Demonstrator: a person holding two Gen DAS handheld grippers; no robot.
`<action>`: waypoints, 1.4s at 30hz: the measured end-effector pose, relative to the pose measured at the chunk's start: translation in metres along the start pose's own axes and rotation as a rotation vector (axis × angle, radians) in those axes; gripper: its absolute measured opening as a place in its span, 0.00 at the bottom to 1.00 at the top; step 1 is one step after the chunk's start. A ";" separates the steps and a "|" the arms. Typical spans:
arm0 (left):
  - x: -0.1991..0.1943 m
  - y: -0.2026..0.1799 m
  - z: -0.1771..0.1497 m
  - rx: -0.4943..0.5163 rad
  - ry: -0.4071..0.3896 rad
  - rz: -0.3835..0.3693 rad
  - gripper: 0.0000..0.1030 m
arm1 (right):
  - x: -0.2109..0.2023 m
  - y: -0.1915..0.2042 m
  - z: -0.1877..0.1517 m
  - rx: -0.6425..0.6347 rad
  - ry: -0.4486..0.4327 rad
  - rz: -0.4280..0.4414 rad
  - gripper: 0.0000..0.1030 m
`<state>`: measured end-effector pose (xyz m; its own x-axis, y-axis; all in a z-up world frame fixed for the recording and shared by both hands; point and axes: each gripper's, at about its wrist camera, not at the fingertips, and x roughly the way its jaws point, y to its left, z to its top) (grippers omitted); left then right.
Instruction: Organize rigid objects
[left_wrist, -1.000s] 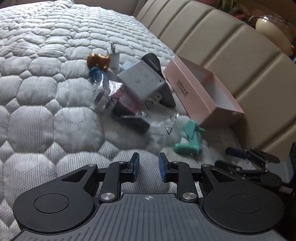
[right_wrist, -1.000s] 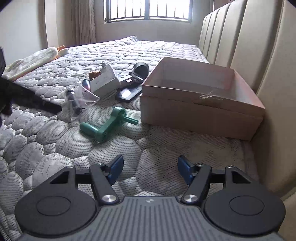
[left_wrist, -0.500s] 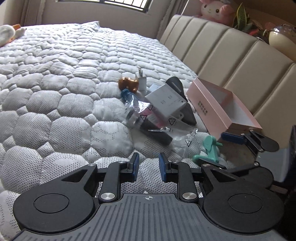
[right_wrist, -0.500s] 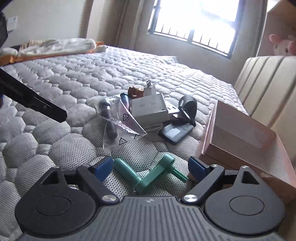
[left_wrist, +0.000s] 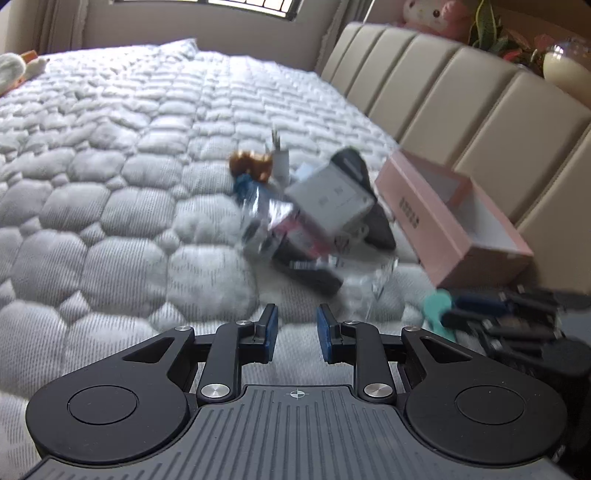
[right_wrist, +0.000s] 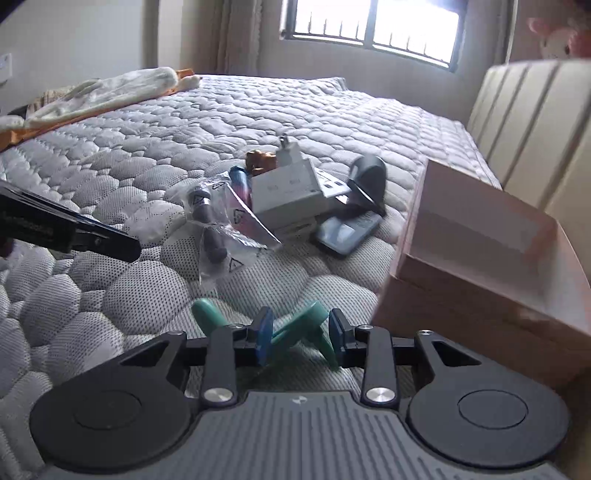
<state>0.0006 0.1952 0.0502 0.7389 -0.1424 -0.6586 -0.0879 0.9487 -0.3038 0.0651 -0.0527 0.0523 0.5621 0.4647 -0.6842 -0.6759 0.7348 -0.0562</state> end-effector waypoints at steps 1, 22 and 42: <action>0.003 0.000 0.009 -0.002 -0.029 -0.001 0.24 | -0.006 -0.005 -0.003 0.023 -0.002 -0.005 0.25; 0.033 0.004 -0.006 0.005 0.109 -0.161 0.21 | -0.051 -0.037 -0.081 0.147 0.007 -0.084 0.87; -0.043 -0.087 -0.046 0.700 0.118 -0.187 0.27 | -0.038 -0.047 -0.086 0.223 0.043 0.000 1.00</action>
<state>-0.0537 0.1060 0.0732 0.6193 -0.3115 -0.7207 0.5089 0.8583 0.0663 0.0342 -0.1470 0.0189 0.5377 0.4467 -0.7151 -0.5510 0.8282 0.1030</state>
